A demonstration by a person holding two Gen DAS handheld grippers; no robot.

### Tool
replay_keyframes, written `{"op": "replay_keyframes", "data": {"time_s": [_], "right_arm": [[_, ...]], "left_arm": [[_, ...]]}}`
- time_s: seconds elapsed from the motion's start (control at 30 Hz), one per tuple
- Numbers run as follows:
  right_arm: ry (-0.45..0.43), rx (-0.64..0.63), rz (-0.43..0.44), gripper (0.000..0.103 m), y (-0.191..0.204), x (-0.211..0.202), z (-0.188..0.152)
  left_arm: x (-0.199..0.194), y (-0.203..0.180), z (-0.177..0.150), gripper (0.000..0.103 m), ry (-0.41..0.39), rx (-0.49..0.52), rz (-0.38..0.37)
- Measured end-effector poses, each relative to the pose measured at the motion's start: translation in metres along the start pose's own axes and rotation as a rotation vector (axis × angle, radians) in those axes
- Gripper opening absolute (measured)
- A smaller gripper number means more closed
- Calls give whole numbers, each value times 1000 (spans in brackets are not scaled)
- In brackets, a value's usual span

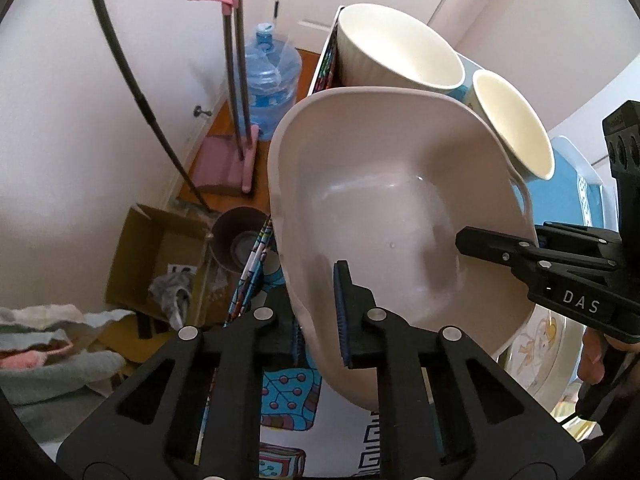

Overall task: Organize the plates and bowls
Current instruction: 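Carry the pink-beige basin over and lower it onto the blue cloth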

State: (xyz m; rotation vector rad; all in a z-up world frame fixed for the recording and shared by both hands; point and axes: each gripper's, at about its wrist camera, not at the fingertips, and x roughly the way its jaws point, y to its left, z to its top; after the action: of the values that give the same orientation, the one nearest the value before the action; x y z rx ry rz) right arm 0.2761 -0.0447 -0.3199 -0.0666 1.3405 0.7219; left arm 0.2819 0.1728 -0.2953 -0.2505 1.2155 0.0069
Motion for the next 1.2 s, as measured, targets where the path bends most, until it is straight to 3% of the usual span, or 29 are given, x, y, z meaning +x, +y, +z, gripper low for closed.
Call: {"op": "replay_keyframes", "data": {"time_s": [0.23,0.57,0.87,1.2], "right_arm": [[-43,4,-7,15,6,-12,-4],[-172,27,-18,15,-10,-87,-36],[-264,121,-64,15,-76,-166,-112],[-290,242,-173,15,-179,-244,-206]], "left_arm": [[-17,-10,0,12,-37,55,21],[-67,-57,6,12,-128,145,10],[-79,-166,-23,12,-147,272,-19],[-49,-319,-73,12,-119,380,-128]]}}
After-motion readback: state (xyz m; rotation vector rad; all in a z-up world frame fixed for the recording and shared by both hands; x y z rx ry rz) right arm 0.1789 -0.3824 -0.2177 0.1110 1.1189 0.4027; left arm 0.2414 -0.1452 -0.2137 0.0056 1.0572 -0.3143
